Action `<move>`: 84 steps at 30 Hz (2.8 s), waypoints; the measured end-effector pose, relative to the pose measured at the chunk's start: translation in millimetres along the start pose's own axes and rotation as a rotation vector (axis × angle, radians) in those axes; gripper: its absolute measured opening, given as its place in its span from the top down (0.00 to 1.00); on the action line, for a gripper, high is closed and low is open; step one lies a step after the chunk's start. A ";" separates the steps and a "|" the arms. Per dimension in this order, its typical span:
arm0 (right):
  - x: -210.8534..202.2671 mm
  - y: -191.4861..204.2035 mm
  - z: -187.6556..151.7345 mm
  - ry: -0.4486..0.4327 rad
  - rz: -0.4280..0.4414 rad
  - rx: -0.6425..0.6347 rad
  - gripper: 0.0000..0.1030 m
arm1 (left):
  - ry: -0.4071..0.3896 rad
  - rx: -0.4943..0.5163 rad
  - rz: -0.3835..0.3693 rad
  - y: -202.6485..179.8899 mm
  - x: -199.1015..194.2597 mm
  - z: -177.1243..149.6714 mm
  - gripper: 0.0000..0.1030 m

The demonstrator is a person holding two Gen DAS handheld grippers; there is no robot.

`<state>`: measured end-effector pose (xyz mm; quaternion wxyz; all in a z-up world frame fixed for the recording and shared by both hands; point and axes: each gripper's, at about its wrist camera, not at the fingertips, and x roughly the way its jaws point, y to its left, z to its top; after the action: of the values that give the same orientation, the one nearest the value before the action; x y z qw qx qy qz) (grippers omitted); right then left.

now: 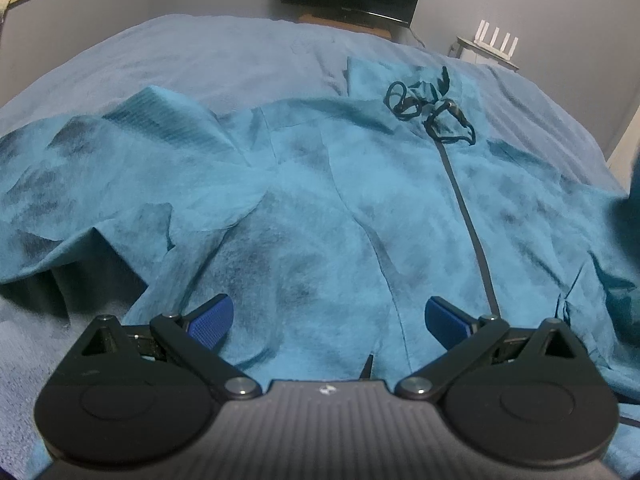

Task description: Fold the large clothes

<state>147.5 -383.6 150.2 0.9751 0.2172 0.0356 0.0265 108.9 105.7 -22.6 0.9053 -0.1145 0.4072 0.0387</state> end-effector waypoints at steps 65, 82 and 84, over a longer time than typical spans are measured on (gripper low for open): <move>46.5 -0.6 -216.5 0.463 0.046 0.429 0.16 | 0.049 0.722 -0.344 -176.1 28.2 -15.5 0.98; 48.4 5.6 -225.9 0.507 0.049 0.340 0.14 | 0.106 1.042 -0.224 -217.4 65.1 -61.1 0.41; 49.1 4.7 -226.9 0.513 0.050 0.339 0.14 | 0.080 1.087 -0.194 -221.8 68.2 -68.7 0.41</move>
<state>177.9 -280.3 -55.6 0.8833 0.3637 0.2789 0.0982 140.4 -127.6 -78.6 0.8173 0.3307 0.3903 -0.2651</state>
